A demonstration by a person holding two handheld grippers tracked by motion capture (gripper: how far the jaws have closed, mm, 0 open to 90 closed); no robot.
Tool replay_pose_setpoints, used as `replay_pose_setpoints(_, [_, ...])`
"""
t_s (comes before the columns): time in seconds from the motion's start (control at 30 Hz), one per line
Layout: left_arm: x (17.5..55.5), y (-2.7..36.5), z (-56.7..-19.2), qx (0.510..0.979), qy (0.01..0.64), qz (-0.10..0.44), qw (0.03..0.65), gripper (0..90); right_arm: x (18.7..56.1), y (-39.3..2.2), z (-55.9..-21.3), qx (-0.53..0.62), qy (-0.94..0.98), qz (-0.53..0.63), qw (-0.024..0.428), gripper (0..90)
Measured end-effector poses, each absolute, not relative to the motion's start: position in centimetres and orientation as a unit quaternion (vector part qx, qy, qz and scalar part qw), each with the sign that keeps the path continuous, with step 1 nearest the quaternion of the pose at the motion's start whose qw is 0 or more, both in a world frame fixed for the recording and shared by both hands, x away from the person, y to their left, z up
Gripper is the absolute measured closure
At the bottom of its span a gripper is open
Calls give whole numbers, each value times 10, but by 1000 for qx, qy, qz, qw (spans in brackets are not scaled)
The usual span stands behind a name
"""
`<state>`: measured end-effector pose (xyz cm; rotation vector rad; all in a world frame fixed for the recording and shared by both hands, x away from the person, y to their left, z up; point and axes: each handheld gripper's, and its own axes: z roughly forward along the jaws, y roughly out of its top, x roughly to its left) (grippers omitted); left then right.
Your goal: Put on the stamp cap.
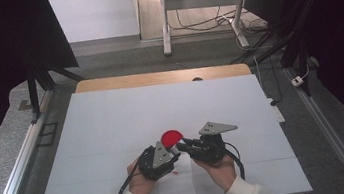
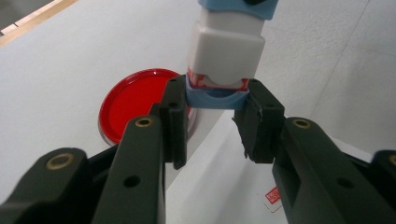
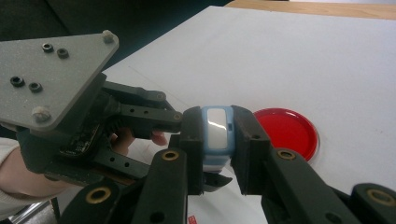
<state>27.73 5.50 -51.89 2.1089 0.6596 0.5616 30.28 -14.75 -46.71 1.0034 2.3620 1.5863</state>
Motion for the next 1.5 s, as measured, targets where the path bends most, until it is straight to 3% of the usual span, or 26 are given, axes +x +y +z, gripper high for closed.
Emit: replay_pose_setpoints(1.5, [273, 53, -518, 838, 262, 240, 414, 653, 301, -145, -469, 352, 782, 512, 49, 751])
